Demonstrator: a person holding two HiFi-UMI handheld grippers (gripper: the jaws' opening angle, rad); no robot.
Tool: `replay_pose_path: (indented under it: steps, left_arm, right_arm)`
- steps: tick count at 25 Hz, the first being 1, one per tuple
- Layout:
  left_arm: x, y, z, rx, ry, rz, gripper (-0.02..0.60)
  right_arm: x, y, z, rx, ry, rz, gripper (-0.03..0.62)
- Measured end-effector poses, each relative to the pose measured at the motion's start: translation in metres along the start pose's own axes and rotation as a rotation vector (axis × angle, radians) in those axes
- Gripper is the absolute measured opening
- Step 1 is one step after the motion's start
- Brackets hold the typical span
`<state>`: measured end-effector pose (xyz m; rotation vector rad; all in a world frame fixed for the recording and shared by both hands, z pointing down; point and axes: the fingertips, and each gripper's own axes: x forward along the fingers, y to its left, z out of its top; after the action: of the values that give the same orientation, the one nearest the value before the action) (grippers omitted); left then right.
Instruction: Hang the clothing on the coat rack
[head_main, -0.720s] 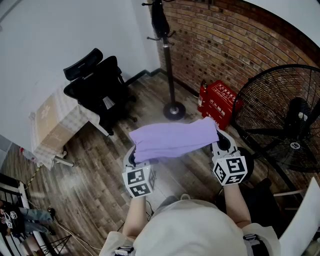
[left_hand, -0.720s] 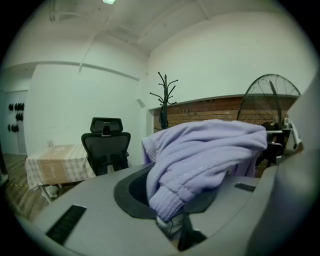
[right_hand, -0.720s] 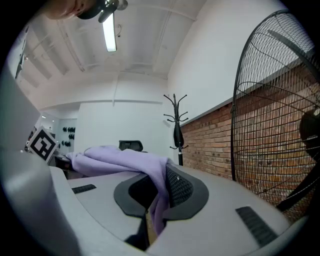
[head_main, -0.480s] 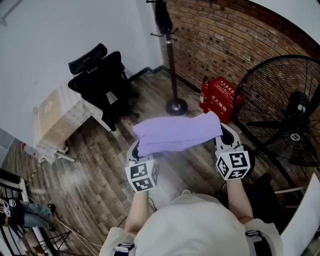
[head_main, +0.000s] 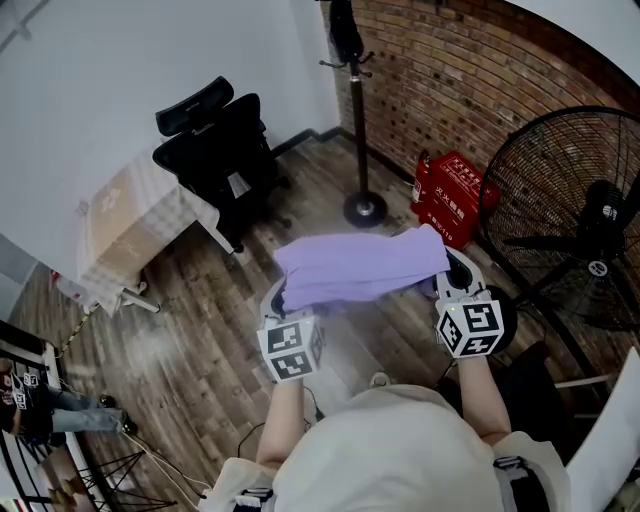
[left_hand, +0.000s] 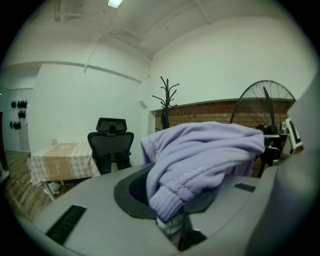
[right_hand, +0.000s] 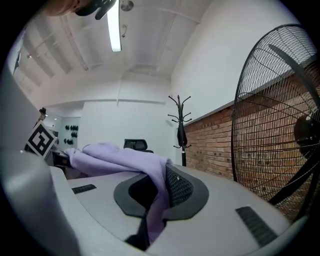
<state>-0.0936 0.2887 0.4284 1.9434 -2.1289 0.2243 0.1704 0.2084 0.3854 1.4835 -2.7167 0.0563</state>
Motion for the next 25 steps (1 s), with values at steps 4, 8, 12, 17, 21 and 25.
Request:
replay_pose_path:
  steps: [4, 8, 12, 17, 21, 25]
  left_arm:
    - [0.006, 0.003, 0.003, -0.001, -0.006, 0.002, 0.074]
    - [0.020, -0.001, 0.007, -0.017, -0.014, -0.003, 0.074]
    - [0.033, -0.004, 0.008, -0.030, -0.010, 0.001, 0.074]
    - [0.044, -0.008, 0.010, -0.049, -0.007, 0.012, 0.074]
    - [0.049, -0.010, 0.008, -0.050, 0.002, 0.015, 0.074]
    - [0.057, -0.009, 0.009, -0.046, 0.006, 0.012, 0.074]
  right_arm:
    - [0.007, 0.000, 0.001, -0.004, -0.004, 0.005, 0.017]
    - [0.016, -0.009, 0.007, -0.001, -0.022, 0.015, 0.017]
    - [0.024, -0.016, 0.006, 0.011, -0.023, 0.024, 0.017]
    - [0.032, -0.023, 0.004, 0.006, -0.011, 0.042, 0.018]
    - [0.037, -0.027, 0.003, 0.014, -0.011, 0.041, 0.018]
    - [0.044, -0.030, 0.002, 0.026, -0.013, 0.036, 0.018]
